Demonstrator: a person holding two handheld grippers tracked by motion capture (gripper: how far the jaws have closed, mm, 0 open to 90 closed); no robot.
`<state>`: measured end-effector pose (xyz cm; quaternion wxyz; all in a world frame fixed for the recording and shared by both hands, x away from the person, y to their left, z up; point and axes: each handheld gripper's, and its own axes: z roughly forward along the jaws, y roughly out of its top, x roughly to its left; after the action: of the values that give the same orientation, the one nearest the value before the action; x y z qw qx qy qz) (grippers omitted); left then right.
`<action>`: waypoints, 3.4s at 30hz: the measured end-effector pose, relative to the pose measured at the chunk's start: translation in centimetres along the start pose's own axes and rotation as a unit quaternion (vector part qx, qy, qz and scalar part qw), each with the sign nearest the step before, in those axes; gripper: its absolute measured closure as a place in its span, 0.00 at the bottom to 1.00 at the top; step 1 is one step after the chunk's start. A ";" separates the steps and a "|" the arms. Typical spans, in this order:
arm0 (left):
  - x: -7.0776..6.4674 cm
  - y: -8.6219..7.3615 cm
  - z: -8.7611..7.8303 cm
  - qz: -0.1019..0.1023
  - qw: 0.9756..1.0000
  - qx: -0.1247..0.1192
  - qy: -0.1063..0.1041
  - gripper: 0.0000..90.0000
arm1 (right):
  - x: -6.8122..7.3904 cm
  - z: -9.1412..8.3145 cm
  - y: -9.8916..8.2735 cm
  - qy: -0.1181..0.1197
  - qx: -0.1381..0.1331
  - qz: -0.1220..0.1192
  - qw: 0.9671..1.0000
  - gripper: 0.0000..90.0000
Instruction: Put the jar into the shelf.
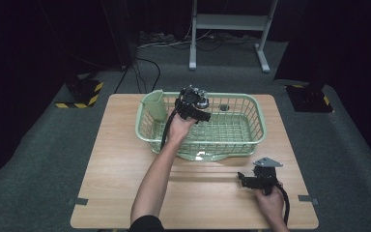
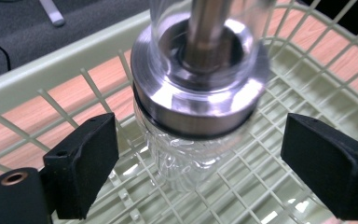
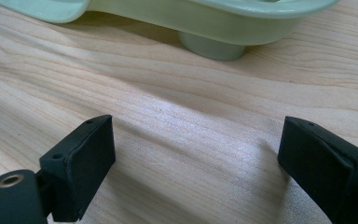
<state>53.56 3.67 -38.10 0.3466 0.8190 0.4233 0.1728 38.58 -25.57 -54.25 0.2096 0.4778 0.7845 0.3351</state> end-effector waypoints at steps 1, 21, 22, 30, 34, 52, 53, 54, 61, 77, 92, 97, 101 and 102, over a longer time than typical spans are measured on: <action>-0.1 0.0 -0.3 0.002 1.000 -0.003 0.000 0.12 | 0.0 0.0 0.0 0.000 0.000 0.001 1.000 0.12; -0.2 -1.7 -4.1 0.012 0.999 -0.032 -0.003 0.12 | 0.0 0.0 0.0 0.000 0.001 0.000 1.000 0.12; -0.2 -1.8 -4.3 0.013 0.999 -0.033 -0.003 0.12 | 0.0 0.0 0.0 0.000 0.001 0.000 1.000 0.12; -0.4 -2.2 -5.4 0.014 0.999 -0.042 -0.009 0.12 | 0.0 0.0 0.0 0.000 0.001 0.000 1.000 0.12; -0.5 -2.5 -6.0 0.016 0.999 -0.044 -0.007 0.12 | 0.0 0.0 0.0 0.000 0.001 0.000 1.000 0.12; -1.3 -4.2 -8.9 0.011 0.998 -0.063 -0.018 0.12 | 0.0 0.0 0.0 0.000 0.001 0.000 1.000 0.12; -1.3 -4.3 -9.0 0.010 0.998 -0.063 -0.018 0.12 | 0.0 0.0 0.0 0.000 0.001 0.000 1.000 0.12; -1.3 -4.4 -9.2 0.009 0.998 -0.064 -0.017 0.12 | 0.0 0.0 0.0 0.000 0.001 0.000 1.000 0.12; -1.4 -5.1 -10.0 0.006 0.998 -0.068 -0.015 0.12 | 0.0 0.0 0.0 0.000 0.001 -0.001 1.000 0.12; -2.0 -6.5 -11.4 0.008 0.996 -0.082 -0.015 0.12 | 0.0 0.0 0.0 0.000 0.001 -0.001 1.000 0.12; -2.7 -7.9 -12.4 0.010 0.995 -0.093 -0.015 0.13 | 0.0 0.0 0.0 0.000 0.001 -0.001 1.000 0.12; -3.0 -8.4 -12.6 0.011 0.995 -0.096 -0.018 0.13 | 0.0 0.0 0.0 0.000 0.001 -0.001 1.000 0.12; -3.2 -8.8 -12.6 0.009 0.995 -0.096 -0.020 0.13 | 0.0 0.0 0.0 0.000 0.001 -0.001 1.000 0.12; -3.2 -8.9 -12.7 0.010 0.995 -0.097 -0.019 0.13 | 0.0 0.0 0.0 0.000 0.001 -0.001 1.000 0.12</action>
<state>39.27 9.98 -35.57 0.4308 0.7887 0.3900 0.2006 38.57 -25.58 -54.24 0.2092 0.4775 0.7852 0.3342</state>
